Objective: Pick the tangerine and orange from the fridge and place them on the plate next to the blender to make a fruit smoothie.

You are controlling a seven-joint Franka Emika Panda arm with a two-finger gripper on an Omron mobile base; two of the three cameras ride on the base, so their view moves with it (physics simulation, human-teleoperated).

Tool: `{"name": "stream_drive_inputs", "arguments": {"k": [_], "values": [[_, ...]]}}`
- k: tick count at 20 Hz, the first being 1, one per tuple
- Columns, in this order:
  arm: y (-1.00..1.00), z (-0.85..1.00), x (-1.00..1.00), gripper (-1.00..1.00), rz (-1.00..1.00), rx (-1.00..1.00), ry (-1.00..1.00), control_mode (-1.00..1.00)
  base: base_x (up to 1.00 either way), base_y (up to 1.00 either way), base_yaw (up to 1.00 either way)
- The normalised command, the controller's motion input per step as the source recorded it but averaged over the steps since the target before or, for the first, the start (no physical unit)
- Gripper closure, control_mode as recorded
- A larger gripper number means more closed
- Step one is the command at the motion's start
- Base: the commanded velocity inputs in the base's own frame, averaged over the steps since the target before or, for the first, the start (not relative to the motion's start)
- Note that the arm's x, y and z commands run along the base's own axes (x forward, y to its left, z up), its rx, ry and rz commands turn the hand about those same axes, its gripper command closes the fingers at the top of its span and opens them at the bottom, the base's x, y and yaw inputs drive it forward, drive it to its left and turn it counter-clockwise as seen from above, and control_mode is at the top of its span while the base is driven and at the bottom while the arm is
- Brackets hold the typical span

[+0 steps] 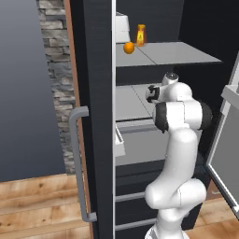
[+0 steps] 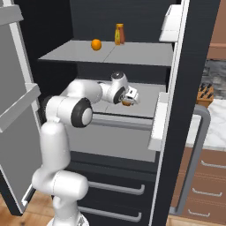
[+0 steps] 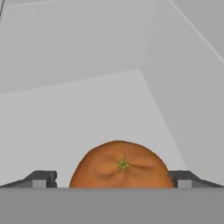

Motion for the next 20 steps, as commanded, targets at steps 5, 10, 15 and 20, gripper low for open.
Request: {"name": "stream_drive_inputs", "arguments": {"k": [5, 10, 15, 20], "values": [[-0.02, -0.46, 0.05, 1.00, 0.00, -0.01, 0.03, -1.00, 0.00, 0.00, 0.00], [0.11, -0.65, -0.36, 1.00, 0.00, -0.01, 0.00, -1.00, 0.00, 0.00, 0.00], [0.08, -0.06, -0.80, 1.00, 0.00, 0.00, -0.23, -1.00, 0.00, 0.00, 0.00], [0.33, 0.18, -1.00, 1.00, -0.02, 0.00, -0.33, -1.00, 0.00, 0.00, 0.00]]}}
